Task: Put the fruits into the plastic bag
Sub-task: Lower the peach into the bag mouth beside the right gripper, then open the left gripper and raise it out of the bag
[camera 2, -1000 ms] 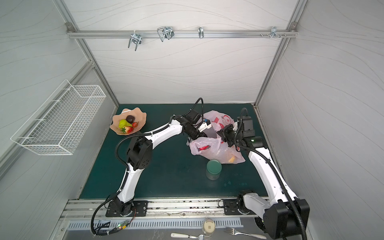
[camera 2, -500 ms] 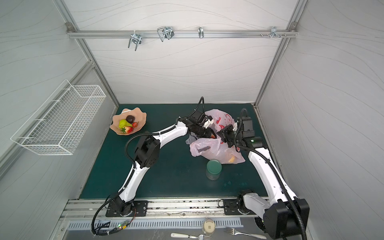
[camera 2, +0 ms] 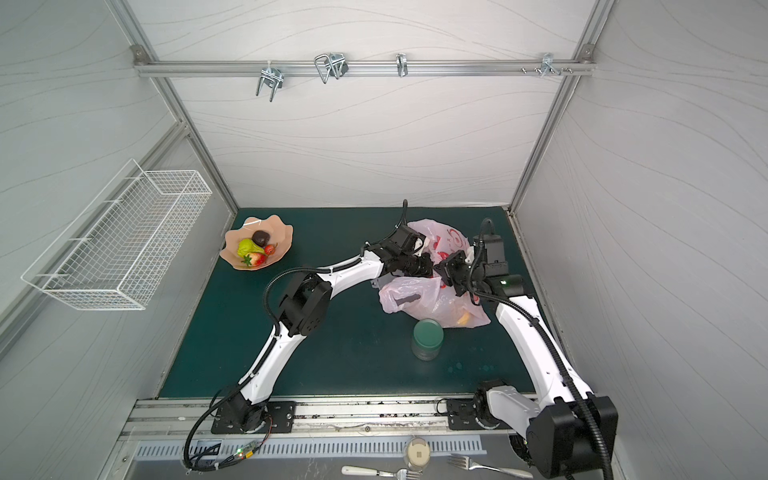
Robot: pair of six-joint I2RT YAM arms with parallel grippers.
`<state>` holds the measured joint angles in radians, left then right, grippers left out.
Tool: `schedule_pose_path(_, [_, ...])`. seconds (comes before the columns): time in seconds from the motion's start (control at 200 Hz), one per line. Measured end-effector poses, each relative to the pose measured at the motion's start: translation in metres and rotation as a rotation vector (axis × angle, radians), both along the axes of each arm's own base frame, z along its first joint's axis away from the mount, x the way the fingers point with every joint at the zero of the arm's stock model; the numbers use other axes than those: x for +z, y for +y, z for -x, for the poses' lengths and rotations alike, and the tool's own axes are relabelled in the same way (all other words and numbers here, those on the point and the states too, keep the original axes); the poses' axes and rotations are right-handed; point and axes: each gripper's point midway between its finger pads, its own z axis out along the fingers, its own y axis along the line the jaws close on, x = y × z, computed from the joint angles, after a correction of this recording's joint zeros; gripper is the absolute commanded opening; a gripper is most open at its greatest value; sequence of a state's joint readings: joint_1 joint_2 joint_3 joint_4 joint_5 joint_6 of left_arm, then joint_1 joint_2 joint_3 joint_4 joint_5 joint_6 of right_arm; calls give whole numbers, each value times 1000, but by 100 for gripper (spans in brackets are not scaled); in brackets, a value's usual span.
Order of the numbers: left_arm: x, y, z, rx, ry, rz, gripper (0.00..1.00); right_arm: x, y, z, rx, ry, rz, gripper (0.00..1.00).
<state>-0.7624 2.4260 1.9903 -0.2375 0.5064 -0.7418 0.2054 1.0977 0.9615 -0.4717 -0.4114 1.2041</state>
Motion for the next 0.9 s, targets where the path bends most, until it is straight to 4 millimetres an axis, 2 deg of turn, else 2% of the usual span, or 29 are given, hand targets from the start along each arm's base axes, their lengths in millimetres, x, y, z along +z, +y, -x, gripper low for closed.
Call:
schedule_pose_path(0.125, [-9,6,1,19,-5,-34,86,0,0,0,1,0,-1,0])
schedule_pose_path(0.23, [-11,13,2,31,-10,-55,90,1,0,0,2,-3,-2,0])
schedule_pose_path(0.335, [-2,18,4,36,-25,-67,92,1,1,-1,2,-7,-3,0])
schedule_pose_path(0.445, [15,27,6,42,-48,-68,93,2,1,-1,2,-11,-4,0])
schedule_pose_path(0.675, [48,54,12,58,-72,-69,93,3,1,-2,5,-15,-8,0])
schedule_pose_path(0.895, [49,85,23,22,-72,-146,93,2,1,-4,5,-14,-13,0])
